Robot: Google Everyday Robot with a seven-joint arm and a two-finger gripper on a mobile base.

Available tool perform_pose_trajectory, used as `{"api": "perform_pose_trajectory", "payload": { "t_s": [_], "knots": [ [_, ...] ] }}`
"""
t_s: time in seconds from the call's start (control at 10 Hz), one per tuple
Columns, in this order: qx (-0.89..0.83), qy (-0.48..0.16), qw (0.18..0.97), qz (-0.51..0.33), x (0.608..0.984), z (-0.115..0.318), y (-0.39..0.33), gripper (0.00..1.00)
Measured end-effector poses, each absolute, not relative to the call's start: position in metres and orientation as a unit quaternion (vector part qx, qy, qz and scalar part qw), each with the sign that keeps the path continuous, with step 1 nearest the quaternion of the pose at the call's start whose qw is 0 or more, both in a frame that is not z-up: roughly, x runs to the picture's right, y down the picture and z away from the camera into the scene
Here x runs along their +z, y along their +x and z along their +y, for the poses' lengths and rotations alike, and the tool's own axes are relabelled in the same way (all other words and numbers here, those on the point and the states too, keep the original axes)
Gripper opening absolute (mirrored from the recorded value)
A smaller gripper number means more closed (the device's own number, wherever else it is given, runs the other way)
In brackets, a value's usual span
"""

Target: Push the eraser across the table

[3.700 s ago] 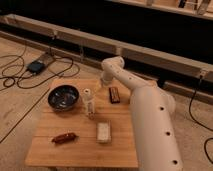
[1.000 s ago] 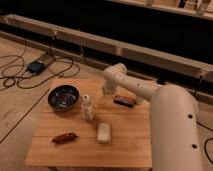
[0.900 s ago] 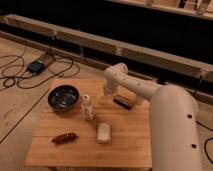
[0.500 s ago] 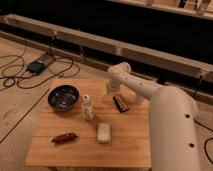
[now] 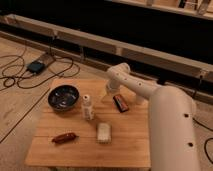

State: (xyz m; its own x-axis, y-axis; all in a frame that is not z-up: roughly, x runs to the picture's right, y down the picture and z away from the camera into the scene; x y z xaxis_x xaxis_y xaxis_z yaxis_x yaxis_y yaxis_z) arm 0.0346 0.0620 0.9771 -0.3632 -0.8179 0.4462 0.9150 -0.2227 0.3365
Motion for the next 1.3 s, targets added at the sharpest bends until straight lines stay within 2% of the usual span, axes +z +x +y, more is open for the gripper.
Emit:
{"api": "perform_pose_trajectory", "payload": {
  "t_s": [1.3],
  "knots": [
    [-0.740, -0.146, 0.584, -0.300, 0.911, 0.140, 0.045, 0.80]
  ]
}}
